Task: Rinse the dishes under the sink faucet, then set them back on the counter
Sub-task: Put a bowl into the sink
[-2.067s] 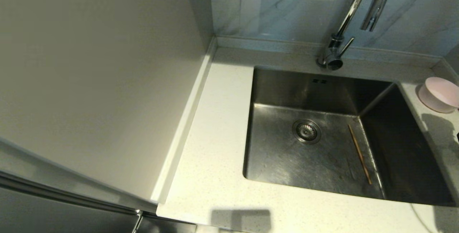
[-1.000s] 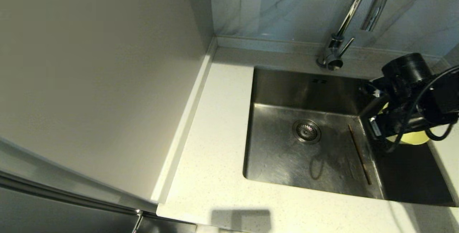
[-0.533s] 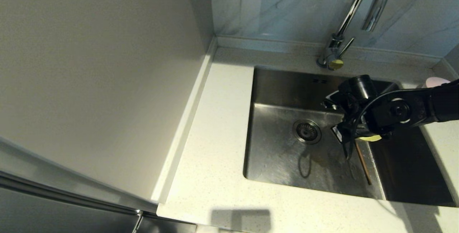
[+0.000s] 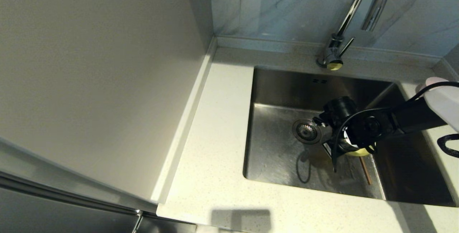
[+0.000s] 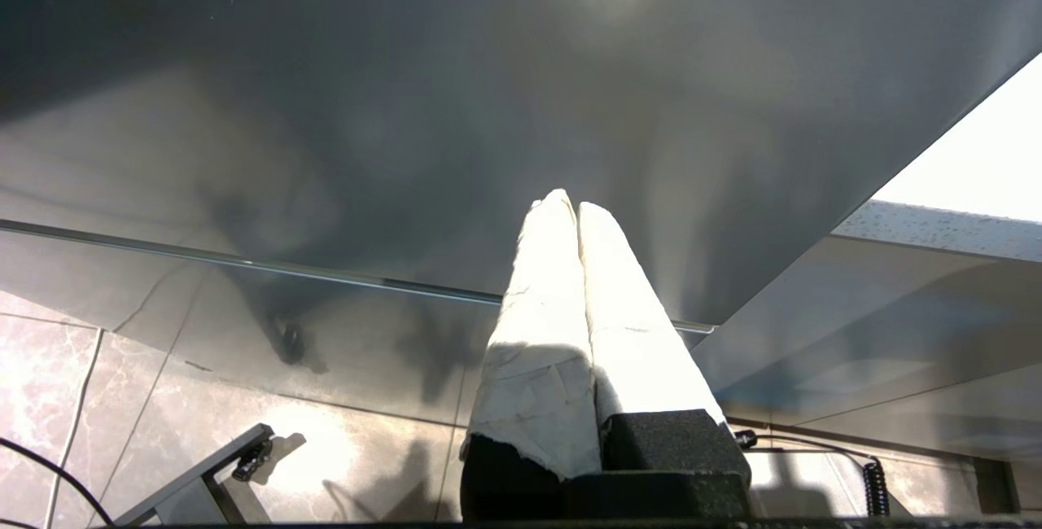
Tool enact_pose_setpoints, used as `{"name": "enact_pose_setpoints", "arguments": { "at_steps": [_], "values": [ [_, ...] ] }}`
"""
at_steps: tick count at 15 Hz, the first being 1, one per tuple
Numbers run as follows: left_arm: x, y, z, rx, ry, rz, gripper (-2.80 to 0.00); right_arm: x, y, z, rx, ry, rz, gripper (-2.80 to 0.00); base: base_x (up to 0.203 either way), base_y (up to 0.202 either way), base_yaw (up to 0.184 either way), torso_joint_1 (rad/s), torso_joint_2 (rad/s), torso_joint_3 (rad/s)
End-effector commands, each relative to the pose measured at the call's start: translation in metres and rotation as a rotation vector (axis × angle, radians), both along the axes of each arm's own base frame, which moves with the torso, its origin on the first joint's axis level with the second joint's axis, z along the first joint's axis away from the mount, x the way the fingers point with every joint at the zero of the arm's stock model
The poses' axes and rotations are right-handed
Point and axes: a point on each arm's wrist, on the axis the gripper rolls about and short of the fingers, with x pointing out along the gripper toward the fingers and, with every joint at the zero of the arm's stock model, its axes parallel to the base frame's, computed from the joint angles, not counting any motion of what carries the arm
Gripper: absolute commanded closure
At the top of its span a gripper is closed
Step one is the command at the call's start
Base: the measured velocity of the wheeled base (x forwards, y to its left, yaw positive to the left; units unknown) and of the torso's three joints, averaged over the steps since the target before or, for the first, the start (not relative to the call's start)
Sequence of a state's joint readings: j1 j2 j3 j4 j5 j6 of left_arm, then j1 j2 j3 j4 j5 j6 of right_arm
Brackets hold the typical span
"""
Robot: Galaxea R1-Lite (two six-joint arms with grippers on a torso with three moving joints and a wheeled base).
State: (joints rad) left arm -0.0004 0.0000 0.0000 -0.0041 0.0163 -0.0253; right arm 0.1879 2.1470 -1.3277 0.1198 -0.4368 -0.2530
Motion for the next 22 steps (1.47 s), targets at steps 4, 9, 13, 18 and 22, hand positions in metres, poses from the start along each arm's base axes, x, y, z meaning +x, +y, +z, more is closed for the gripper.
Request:
{"name": "enact_pose_setpoints", "arguments": {
  "at_steps": [4, 9, 13, 18, 22],
  "values": [
    [0.000, 0.000, 0.000, -0.001, -0.004, 0.001, 0.00, 0.008, 0.002, -0.031, -0.016, 0.071, 0.001, 0.00, 0.000, 0.000, 0.000, 0.000, 0.00, 0.000],
    [0.000, 0.000, 0.000, -0.001, -0.004, 0.001, 0.00, 0.017, 0.003, -0.049, -0.014, 0.058, 0.002, -2.80, 0.000, 0.000, 0.000, 0.000, 0.00, 0.000],
    [0.000, 0.000, 0.000, -0.001, -0.004, 0.001, 0.00, 0.015, -0.001, -0.023, -0.003, -0.014, -0.010, -2.80, 0.000, 0.000, 0.000, 0.000, 0.00, 0.000],
    [0.000, 0.000, 0.000, -0.001, -0.004, 0.001, 0.00, -0.039, -0.028, 0.113, 0.028, -0.271, -0.004, -2.80, 0.000, 0.000, 0.000, 0.000, 0.00, 0.000],
    [0.000, 0.000, 0.000, -0.001, -0.004, 0.001, 0.00, -0.087, -0.063, 0.178, 0.061, -0.284, 0.030, 0.00, 0.000, 0.000, 0.000, 0.000, 0.00, 0.000]
  ]
}}
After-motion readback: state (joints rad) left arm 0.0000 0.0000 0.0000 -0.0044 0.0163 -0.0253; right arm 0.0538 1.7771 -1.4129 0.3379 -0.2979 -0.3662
